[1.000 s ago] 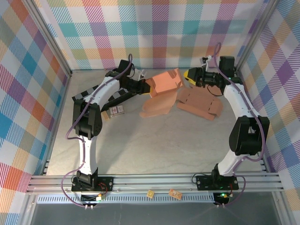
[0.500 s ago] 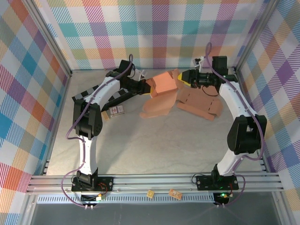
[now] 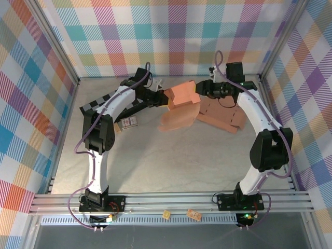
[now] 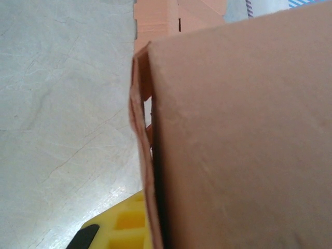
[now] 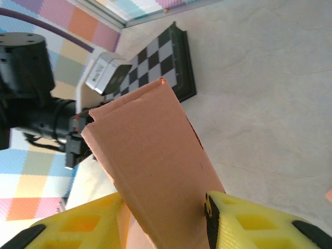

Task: Fold the paper box

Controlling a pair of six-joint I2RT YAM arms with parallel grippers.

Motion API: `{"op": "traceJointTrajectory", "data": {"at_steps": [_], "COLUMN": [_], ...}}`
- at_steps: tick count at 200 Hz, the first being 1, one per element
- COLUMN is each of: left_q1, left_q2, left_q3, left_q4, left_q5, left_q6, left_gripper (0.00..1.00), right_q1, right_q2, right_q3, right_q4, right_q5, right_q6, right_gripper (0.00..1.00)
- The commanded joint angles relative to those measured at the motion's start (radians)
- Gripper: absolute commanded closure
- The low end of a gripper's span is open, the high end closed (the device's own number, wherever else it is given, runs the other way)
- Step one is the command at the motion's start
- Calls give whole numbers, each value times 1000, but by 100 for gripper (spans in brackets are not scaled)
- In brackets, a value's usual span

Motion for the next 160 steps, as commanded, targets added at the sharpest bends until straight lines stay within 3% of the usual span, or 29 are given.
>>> {"op": "traceJointTrajectory", "data": {"at_steps": [1,74,160], "left_q1": [-22,-45,-76], "left_q2": [-4,-8,-17], "left_q3": [6,8,19], "left_q4": [-7,-26,-71], "left_q5": [28,19,-11], "left_q6": [3,8,27], "left_gripper": [100,100,100], "right_q1": [32,171,311], "right_q2": [-33,32,192], "right_q3": [39,125,290], "right_q4": [-62,-184,-334], "right_q5": [140,587,1097], "right_q6": [-68,-174,-165], "right_gripper": [57,57,79]}}
